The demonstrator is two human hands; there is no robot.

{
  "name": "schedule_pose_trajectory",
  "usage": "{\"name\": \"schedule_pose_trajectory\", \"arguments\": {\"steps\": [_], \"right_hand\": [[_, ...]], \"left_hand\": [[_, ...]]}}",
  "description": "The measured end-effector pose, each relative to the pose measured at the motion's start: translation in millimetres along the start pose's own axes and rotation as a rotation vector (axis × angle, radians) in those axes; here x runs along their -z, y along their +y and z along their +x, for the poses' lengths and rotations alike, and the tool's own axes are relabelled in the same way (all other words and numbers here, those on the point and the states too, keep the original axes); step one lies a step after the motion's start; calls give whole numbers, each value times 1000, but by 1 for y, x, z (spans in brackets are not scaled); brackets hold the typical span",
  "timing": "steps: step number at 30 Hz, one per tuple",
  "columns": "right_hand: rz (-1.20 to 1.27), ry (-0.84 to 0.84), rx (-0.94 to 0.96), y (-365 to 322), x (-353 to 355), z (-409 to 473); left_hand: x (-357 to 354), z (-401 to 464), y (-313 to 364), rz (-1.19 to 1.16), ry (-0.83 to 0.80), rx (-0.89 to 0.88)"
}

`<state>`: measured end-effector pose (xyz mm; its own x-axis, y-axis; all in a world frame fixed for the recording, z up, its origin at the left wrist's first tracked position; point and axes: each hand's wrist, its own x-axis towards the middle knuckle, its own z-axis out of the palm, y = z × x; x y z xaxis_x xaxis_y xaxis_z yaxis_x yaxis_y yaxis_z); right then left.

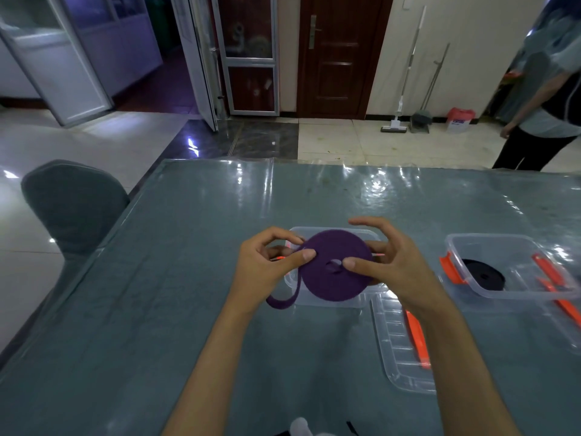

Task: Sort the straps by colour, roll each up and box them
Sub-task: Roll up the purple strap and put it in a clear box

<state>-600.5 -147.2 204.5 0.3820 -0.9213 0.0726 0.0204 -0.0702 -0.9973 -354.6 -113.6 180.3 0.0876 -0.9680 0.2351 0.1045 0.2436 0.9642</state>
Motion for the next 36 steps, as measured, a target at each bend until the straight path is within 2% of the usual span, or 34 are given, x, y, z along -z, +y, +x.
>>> {"name": "schedule_pose_trajectory", "arguments": {"steps": [4,6,10,15,21,27,32,36], "right_hand": [[60,146,111,5,-7,1],[59,133,95,8,-7,2],[7,-13,13,12,-4,2],[14,79,70,14,-9,0],[77,176,39,28,-7,3],[97,242,13,39,-11,10],[78,276,26,50,-9,20],[68,333,-1,66,-8,30]], "left_hand": [[-3,2,0,-43,-16,32],[-4,5,2,-56,-22,16],[-6,7,3,-52,0,21],[-10,0,-8,-99,103,59],[-4,-3,-22,-57,49,118],[-21,-3,-39,-46,345,114],[-28,3,-57,-129,312,236],[-35,13,-69,-188,378,322]]}}
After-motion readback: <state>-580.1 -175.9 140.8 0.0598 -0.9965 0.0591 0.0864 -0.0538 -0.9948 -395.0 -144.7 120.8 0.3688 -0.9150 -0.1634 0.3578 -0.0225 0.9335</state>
